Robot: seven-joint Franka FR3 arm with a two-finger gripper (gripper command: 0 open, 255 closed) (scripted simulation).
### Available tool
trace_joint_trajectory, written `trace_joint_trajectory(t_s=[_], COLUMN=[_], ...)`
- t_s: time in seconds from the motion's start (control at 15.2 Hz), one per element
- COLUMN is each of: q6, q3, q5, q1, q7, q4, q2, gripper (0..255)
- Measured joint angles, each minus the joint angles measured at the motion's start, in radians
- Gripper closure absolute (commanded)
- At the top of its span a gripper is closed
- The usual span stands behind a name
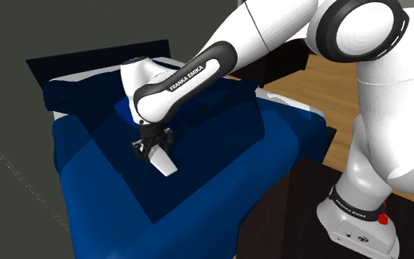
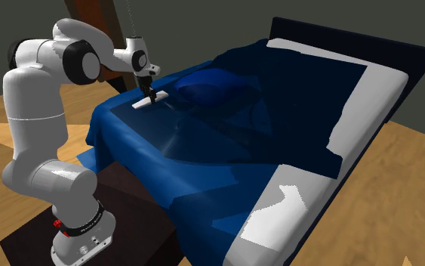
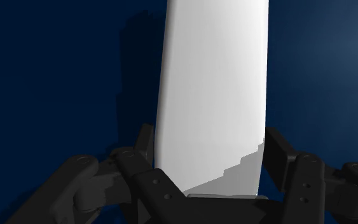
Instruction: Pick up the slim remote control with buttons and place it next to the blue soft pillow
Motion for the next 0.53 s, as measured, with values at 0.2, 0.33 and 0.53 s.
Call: trace_joint_trajectory(t_s=[0.2,0.33,0.53], q6=[0.002,0.002,0.003], q3=[0.000,0.000,0.000], q5=[0.000,0.000,0.000], q1=[0.000,0.000,0.000], q7=[0.001,0.001,0.001], q4=[0.000,0.001,0.001], q2=[0.002,0.003,0.003], gripper=[255,255,0])
